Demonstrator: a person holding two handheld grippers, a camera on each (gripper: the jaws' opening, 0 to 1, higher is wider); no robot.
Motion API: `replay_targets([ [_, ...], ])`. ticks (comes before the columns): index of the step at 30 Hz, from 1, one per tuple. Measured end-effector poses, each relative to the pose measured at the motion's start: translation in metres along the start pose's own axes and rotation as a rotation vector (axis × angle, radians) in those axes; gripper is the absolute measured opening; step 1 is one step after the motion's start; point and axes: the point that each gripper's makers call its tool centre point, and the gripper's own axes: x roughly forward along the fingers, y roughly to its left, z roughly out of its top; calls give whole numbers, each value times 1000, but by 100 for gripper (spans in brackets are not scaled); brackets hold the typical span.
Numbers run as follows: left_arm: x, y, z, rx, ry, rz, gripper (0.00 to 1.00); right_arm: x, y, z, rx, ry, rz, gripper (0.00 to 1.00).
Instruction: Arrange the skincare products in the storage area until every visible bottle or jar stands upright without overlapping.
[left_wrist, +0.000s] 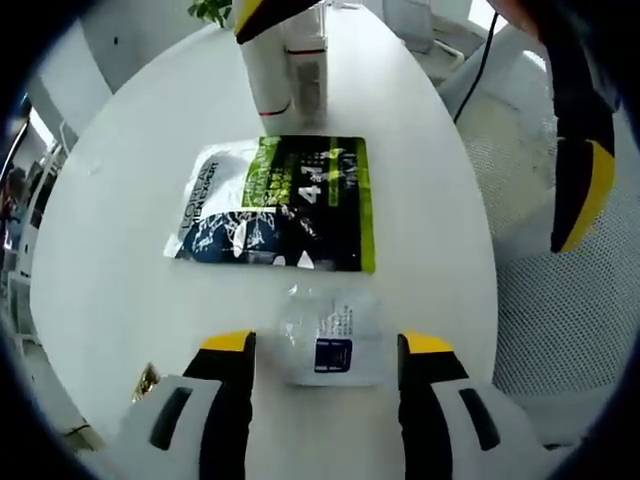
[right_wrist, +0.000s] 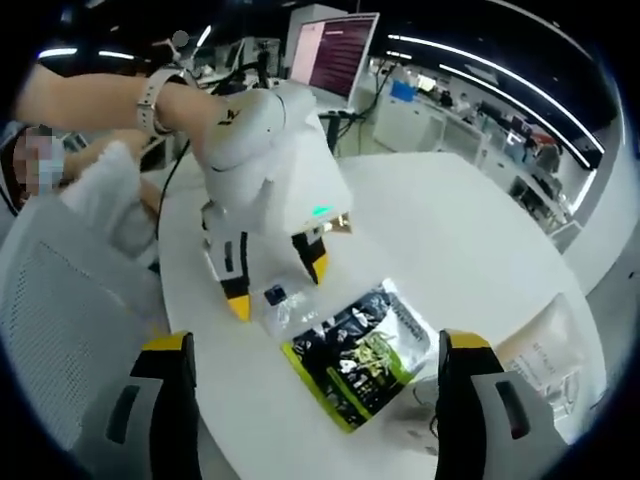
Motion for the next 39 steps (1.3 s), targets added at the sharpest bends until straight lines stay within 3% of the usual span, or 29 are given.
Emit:
replay_targets([
  [8, -10, 1, -7, -21, -11, 9, 54, 0, -1, -1, -7, 6, -3, 100],
  [17, -29, 17, -33, -82, -7, 59, 55, 0, -1, 0, -13, 8, -5, 100],
  [21, -41, 32, -40, -170, -65, 92, 55, 0, -1, 1, -10, 0, -3, 100],
  [26, -53, 41, -40, -253, -91, 142, 55, 1, -1, 0, -9, 4, -4, 100],
  [29, -59, 63, -58, -323, -118, 176, 55, 1, -2, -1, -6, 7, -6, 100],
  [31, -63, 70, -61, -369, -133, 204, 57, 1, -2, -2, -6, 8, -6, 100],
  [35, -63, 90, -75, -409, -127, 240, 58, 2, -1, -4, -6, 15, -3, 100],
  [39, -61, 98, -81, -450, -120, 257, 58, 2, -2, -5, -9, 19, -2, 100],
])
